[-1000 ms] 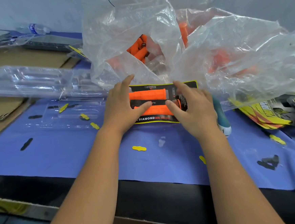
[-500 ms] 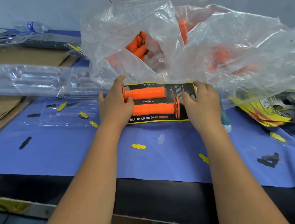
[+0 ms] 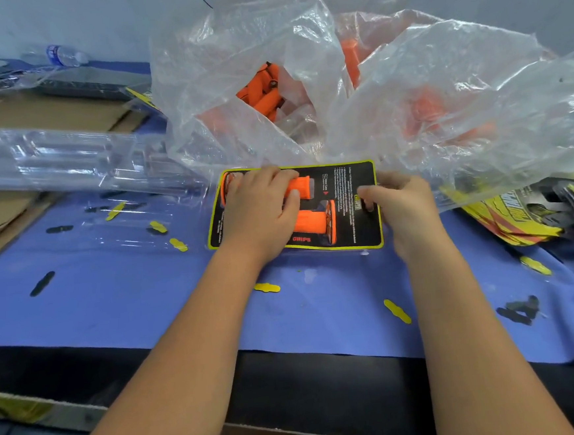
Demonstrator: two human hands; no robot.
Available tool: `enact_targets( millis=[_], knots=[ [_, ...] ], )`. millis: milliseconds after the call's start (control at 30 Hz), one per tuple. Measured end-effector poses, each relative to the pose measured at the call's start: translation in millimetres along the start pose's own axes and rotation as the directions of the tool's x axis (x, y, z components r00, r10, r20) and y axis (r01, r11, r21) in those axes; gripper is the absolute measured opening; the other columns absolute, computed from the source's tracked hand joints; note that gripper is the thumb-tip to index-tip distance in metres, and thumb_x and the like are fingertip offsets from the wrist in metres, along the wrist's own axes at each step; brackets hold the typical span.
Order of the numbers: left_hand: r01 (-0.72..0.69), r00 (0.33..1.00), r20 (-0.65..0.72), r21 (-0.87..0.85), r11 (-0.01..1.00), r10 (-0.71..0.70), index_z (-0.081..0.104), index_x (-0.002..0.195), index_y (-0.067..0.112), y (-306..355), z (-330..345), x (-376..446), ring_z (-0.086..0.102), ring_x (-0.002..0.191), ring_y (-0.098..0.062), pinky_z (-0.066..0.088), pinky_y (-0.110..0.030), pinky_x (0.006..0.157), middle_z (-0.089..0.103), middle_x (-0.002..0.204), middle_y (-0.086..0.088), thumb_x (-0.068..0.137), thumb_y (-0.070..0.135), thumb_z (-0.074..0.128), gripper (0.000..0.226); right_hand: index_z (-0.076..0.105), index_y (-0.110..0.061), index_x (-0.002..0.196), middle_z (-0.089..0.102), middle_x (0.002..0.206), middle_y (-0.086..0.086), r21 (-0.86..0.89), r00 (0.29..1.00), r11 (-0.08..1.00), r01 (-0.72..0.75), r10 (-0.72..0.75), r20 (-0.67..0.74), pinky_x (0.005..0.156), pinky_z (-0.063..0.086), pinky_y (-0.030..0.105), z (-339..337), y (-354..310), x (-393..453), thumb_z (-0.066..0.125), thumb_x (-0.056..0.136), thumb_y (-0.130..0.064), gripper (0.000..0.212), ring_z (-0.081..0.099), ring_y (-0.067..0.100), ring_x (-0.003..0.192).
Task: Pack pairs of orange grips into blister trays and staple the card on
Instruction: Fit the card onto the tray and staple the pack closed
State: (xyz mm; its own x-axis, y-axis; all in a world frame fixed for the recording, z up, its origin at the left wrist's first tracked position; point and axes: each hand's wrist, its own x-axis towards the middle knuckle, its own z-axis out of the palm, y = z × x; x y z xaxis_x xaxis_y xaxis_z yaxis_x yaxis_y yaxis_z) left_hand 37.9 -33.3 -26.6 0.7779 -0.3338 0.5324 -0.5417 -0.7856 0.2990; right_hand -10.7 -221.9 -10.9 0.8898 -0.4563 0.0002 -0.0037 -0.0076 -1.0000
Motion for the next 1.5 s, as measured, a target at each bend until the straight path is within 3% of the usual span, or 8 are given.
enact_targets(
  millis=[200,300,433,633,900,1100,1367,1500],
  knots=[
    [-0.038,0.989,0.149,0.081,0.996,0.026,0.043,0.142,0.033,0,0,-2,0.039,0.131,-0.019,0.021,-0.049,0.113,0.044,0.142,0.005,0.091,0.057,0.027,0.059,0.062,-0.016,0.109,0.072,0.101,0.013,0.074,0.978,0.993,-0.089,0.073,0.194,0.075,0.06,0.048,3,4,-6,0.072,0.08,0.003,0.036,0.072,0.031,0.089],
    [-0.061,0.983,0.174,0.016,0.998,0.057,0.034,0.146,0.038,-1,-3,-4,0.034,0.135,-0.018,0.015,-0.05,0.115,0.04,0.145,0.005,0.082,0.07,0.019,0.073,0.062,-0.015,0.109,0.072,0.102,0.013,0.071,0.976,0.996,-0.061,0.044,0.214,0.079,0.059,0.05,2,6,-6,0.07,0.08,0.008,0.038,0.07,0.034,0.094],
    [-0.109,0.978,0.166,-0.095,0.99,0.123,0.026,0.149,0.041,-5,-4,-6,0.029,0.14,-0.018,0.006,-0.05,0.118,0.036,0.149,0.002,0.078,0.072,0.049,0.081,0.067,-0.01,0.101,0.075,0.089,0.011,0.149,0.978,0.989,0.002,-0.033,0.205,0.069,0.061,0.047,-1,5,-7,0.062,0.084,0.012,0.028,0.073,0.03,0.08],
    [-0.136,0.978,0.152,-0.056,0.989,0.143,0.019,0.152,0.037,-14,4,-3,0.016,0.148,-0.022,0.005,-0.045,0.12,0.022,0.16,0.0,0.077,0.061,0.068,0.092,0.068,-0.007,0.106,0.072,0.089,0.008,0.17,1.0,0.985,0.027,-0.027,-0.006,0.073,0.06,0.049,-2,6,-3,0.059,0.09,0.006,0.022,0.068,0.024,0.076],
    [0.131,0.991,-0.001,-0.059,0.99,-0.131,0.037,0.14,0.046,-20,-2,-2,0.025,0.14,-0.016,0.01,-0.055,0.112,0.036,0.15,0.011,0.079,0.067,0.04,0.065,0.07,-0.016,0.091,0.072,0.074,0.0,0.103,0.994,0.993,0.056,-0.046,-0.096,0.066,0.059,0.036,-5,12,4,0.062,0.091,-0.004,0.014,0.067,0.016,0.066],
    [0.665,0.714,-0.234,-0.07,0.744,-0.66,0.05,0.129,0.03,-42,-8,-1,0.011,0.146,-0.024,0.006,-0.067,0.108,0.028,0.154,-0.003,0.085,0.033,0.054,0.045,0.065,-0.021,0.083,0.061,0.049,-0.017,0.07,0.986,0.995,0.074,-0.062,-0.154,0.045,0.043,0.012,-3,16,6,0.062,0.092,-0.006,0.018,0.053,-0.005,0.044],
    [0.764,0.616,-0.19,-0.092,0.638,-0.765,0.049,0.132,0.027,-58,-17,-4,0.0,0.148,-0.028,0.005,-0.072,0.105,0.013,0.159,-0.01,0.087,0.033,0.056,0.046,0.069,-0.016,0.086,0.065,0.066,-0.005,0.116,0.948,0.989,0.096,-0.055,-0.313,0.065,0.05,0.026,-6,19,12,0.062,0.091,-0.006,0.013,0.057,0.007,0.058],
    [0.72,0.64,-0.191,-0.191,0.667,-0.745,0.05,0.132,0.022,-51,-19,-2,0.009,0.146,-0.031,0.023,-0.067,0.106,0.012,0.158,-0.01,0.088,0.027,0.057,0.046,0.067,-0.02,0.076,0.063,0.057,-0.012,0.118,0.946,0.988,0.104,-0.061,-0.319,0.058,0.047,0.02,-8,20,13,0.063,0.09,-0.005,0.02,0.054,0.002,0.051]
  ],
)
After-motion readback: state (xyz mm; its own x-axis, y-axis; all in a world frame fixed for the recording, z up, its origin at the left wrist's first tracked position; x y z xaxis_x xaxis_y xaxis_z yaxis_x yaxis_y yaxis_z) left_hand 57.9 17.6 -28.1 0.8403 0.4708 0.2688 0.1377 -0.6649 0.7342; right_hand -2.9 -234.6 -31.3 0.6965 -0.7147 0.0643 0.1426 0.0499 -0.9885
